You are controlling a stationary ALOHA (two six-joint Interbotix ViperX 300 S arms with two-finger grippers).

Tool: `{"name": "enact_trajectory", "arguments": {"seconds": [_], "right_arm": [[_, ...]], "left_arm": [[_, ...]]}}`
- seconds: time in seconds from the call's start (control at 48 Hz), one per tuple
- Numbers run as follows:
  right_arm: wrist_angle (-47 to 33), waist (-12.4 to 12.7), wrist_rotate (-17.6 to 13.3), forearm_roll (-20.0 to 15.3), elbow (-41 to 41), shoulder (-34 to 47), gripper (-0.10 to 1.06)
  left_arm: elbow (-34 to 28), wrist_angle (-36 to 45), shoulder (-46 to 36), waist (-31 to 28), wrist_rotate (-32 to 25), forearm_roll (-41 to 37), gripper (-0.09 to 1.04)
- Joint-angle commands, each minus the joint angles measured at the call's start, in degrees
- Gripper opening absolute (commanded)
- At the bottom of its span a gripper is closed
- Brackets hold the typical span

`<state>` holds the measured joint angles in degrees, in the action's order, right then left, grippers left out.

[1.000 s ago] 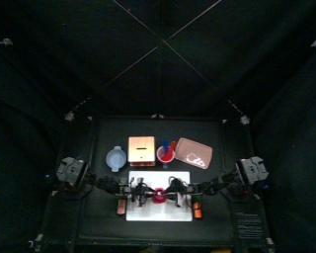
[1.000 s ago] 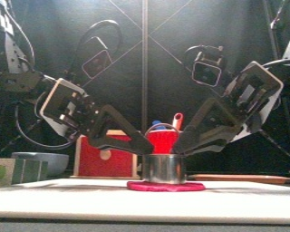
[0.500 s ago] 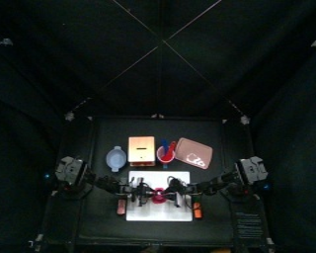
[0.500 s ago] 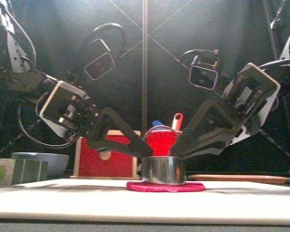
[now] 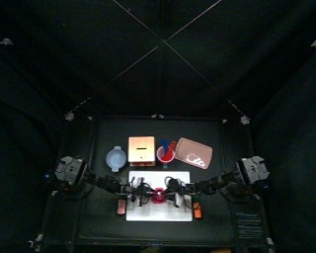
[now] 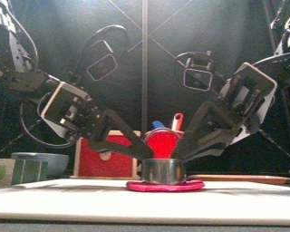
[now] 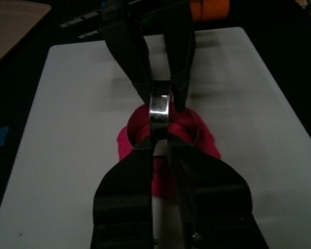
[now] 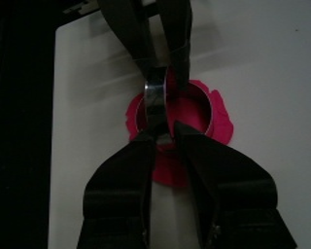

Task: Get the cutter from the drawer then cut the dough then place the extra dough in the bowl
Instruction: Cut the dough

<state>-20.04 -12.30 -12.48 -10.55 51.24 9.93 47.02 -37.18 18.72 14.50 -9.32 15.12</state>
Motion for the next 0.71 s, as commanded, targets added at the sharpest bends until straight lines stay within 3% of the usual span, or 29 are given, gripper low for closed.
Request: {"name": "enact_trajectory", "arguments": {"seconds": [0.021, 0.708], "right_arm": [[3.52, -0.35, -0.70, -0.09, 0.70, 1.14, 0.60], [8.26, -0.26, -0.79, -0.26, 0.44, 1.23, 0.60]], "left_arm": [[0.44, 2.37, 0.62, 0.26, -0.18, -0.35, 0.38], [0.44, 3.43, 0.88, 0.26, -0.18, -0.35, 0.38]]}}
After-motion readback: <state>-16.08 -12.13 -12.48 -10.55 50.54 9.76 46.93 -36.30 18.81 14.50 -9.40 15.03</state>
